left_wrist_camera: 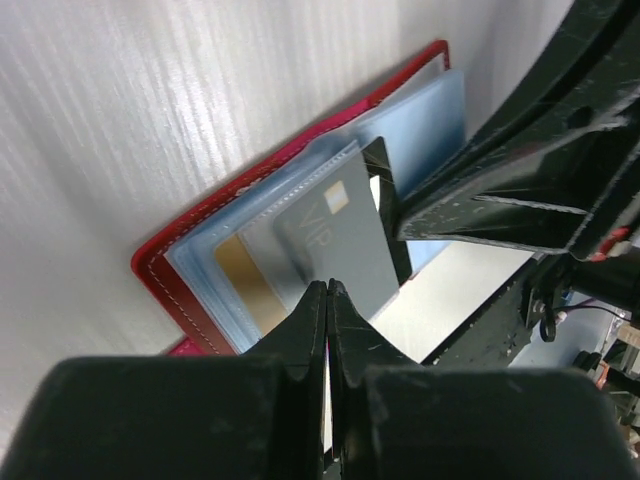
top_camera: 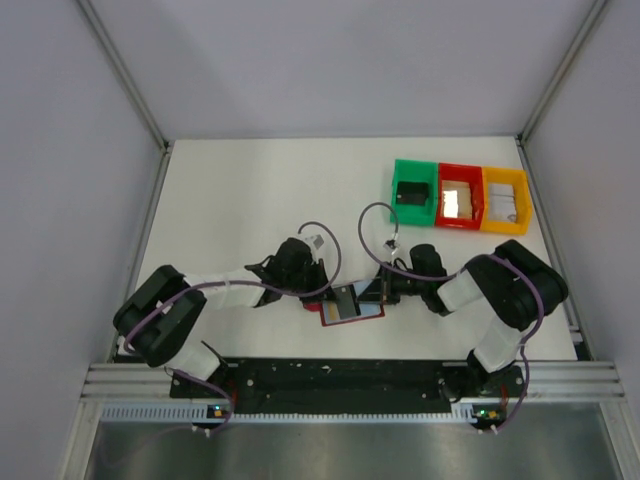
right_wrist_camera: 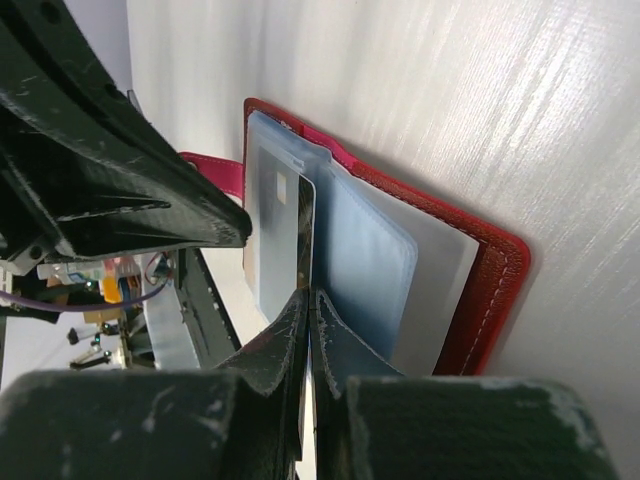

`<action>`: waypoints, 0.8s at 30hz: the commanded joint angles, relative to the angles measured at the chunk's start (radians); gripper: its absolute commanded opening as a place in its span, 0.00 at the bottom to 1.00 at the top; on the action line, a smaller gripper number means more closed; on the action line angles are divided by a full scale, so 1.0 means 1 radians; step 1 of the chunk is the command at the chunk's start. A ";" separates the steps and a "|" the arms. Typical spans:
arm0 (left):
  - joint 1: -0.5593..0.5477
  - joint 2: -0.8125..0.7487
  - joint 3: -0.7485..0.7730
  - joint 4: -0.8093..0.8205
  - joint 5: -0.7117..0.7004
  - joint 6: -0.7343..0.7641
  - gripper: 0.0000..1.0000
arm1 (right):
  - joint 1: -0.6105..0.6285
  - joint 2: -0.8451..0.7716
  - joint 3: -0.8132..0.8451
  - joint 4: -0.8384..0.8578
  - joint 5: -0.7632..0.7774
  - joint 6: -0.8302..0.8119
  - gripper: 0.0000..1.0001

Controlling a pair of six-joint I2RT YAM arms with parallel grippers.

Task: Take the credit cards out of the card holder
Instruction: Remove the credit card from the card holder.

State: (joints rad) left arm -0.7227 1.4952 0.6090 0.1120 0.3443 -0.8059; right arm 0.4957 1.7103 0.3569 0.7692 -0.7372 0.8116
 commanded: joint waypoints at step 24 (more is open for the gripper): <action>0.023 0.094 -0.057 0.028 -0.016 0.033 0.00 | -0.048 0.026 -0.062 0.240 -0.067 0.055 0.00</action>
State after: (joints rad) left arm -0.7158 1.5845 0.6056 0.1967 0.3958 -0.8089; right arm 0.4824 1.7451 0.3145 0.9226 -0.7483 0.8715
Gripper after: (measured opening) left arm 0.008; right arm 0.009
